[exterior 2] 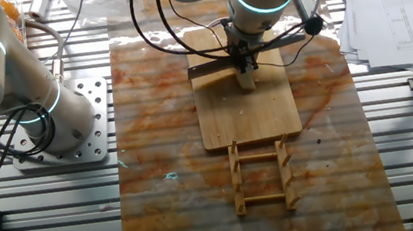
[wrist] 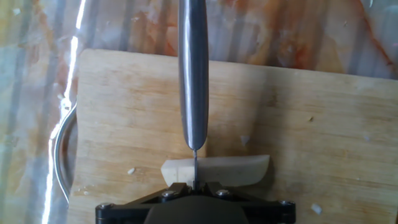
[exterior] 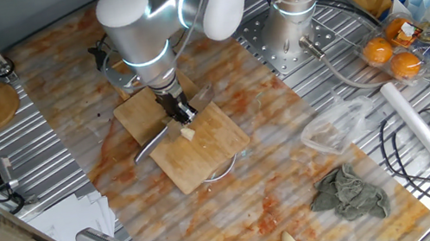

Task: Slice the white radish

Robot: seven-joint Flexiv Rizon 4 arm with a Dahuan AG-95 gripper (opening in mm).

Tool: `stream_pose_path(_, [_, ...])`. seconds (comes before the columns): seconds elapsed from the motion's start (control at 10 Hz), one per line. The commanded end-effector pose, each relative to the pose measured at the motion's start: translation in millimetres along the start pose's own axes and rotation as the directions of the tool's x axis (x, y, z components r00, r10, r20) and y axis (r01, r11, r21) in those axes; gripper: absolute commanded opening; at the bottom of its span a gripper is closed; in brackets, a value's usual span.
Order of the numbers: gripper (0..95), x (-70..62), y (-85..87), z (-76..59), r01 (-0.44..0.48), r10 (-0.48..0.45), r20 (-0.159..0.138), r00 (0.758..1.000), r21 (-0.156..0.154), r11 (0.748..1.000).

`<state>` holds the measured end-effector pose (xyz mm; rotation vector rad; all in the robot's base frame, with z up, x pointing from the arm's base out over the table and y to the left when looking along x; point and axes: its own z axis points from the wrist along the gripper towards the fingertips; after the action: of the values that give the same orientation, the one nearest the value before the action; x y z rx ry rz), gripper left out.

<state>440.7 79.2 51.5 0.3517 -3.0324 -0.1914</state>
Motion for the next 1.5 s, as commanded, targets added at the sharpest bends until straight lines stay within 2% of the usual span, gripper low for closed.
stream_pose_path(0.1, [0.0,3.5,-2.8,6.0,0.023,-0.023,-0.008,1.000,0.017,1.000])
stream_pose_path(0.2, [0.0,2.5,-3.6,-0.8,0.025,-0.025,-0.008,1.000,0.016,1.000])
stream_pose_path(0.4, [0.0,-0.7,-1.1,-5.4,0.015,-0.015,-0.009,1.000,0.014,1.000])
stream_pose_path(0.5, [0.0,-2.4,-0.9,-5.9,0.025,-0.025,-0.008,1.000,0.028,0.999])
stream_pose_path(0.8, [0.0,-4.0,-3.3,-1.9,0.052,-0.052,-0.015,0.999,0.009,0.999])
stream_pose_path(1.0, [0.0,-6.2,-7.6,3.7,0.044,-0.044,-0.005,0.999,-0.076,0.996])
stream_pose_path(1.1, [0.0,-6.1,-8.4,2.4,0.039,-0.040,-0.005,0.999,-0.103,0.994])
stream_pose_path(1.2, [0.0,-5.8,-8.5,0.4,0.020,-0.021,-0.010,1.000,-0.150,0.988])
stream_pose_path(1.4, [0.0,-6.2,-7.9,-1.2,0.010,-0.011,-0.004,1.000,-0.200,0.980])
stream_pose_path(1.5, [0.0,-6.2,-7.9,-1.1,0.013,-0.013,-0.002,1.000,-0.205,0.979])
